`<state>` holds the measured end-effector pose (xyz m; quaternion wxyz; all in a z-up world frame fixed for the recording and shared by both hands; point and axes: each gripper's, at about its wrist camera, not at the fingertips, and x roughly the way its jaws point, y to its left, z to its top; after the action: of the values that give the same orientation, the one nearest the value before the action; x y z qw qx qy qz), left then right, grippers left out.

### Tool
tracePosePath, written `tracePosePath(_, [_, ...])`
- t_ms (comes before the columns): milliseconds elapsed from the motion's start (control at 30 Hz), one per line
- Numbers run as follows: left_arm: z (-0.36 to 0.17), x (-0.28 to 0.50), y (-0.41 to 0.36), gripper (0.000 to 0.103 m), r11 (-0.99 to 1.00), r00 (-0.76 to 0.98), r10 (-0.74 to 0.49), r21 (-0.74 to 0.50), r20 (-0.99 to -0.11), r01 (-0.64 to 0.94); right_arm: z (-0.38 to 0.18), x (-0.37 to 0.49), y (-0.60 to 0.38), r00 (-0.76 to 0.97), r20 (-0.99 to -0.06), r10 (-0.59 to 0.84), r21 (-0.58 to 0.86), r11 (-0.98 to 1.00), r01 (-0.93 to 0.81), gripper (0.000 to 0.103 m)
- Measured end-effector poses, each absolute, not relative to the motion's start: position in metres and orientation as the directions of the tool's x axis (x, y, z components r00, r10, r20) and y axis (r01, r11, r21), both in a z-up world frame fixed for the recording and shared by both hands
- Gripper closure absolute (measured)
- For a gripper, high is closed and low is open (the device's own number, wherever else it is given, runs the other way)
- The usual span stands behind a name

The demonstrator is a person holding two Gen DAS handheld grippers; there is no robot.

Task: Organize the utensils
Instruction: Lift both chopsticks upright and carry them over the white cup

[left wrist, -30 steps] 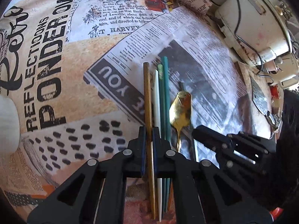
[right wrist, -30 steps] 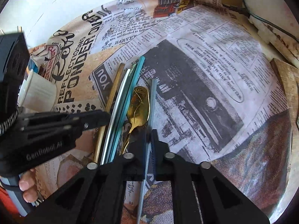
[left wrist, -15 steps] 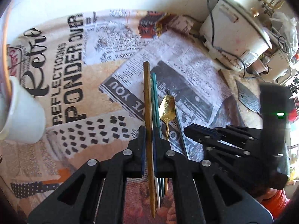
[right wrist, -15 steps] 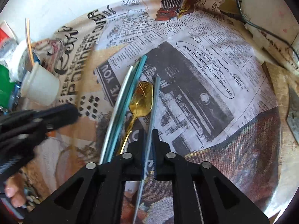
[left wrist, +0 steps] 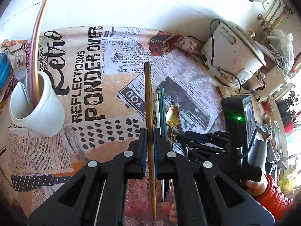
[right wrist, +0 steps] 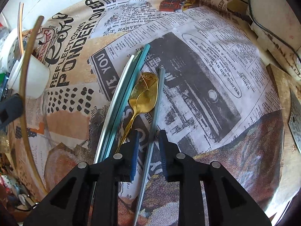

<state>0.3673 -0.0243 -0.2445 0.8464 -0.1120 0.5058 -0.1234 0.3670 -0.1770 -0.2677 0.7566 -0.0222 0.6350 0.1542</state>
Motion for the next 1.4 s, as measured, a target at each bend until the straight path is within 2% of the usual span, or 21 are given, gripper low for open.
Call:
tracePosePath(133, [-0.241,0.365,-0.019,0.098,0.942,0.476,-0.326,-0.323,-0.817,0.091,-0.269,0.366,-0.168,0.160,-0.975,0.156,0.105,0.952,-0.288,0.093])
tracePosePath(367, [-0.236,0.360,-0.012,0.098,0.938,0.497,-0.332,-0.336,-0.801,0.084,-0.269,0.364,-0.165,0.172,-0.977,0.125,0.070,0.953,-0.296,0.096])
tracePosePath(500, [-0.231,0.357,-0.011,0.098,0.939,0.508,-0.329,-0.332,-0.796,0.088,-0.267,0.365,-0.173,0.167,-0.971,0.171,0.128,0.962,-0.241,0.097])
tracePosePath(733, [-0.219,0.352,-0.012,0.098,0.948,0.537,-0.305,-0.304,-0.787,0.093,-0.230,0.355,-0.192,0.267,-0.934,0.237,0.190,0.963,-0.192,0.097])
tracePosePath(1033, [-0.196,0.345,-0.007,0.098,0.948,0.590,-0.296,-0.306,-0.751,0.087,-0.180,0.341,-0.189,0.378,-0.867,0.325,0.257,0.941,-0.218,0.097])
tracePosePath(1400, [-0.164,0.325,0.006,0.098,0.964,0.677,-0.242,-0.252,-0.695,0.086,-0.130,0.323,-0.165,0.458,-0.790,0.408,0.290,0.906,-0.308,0.097])
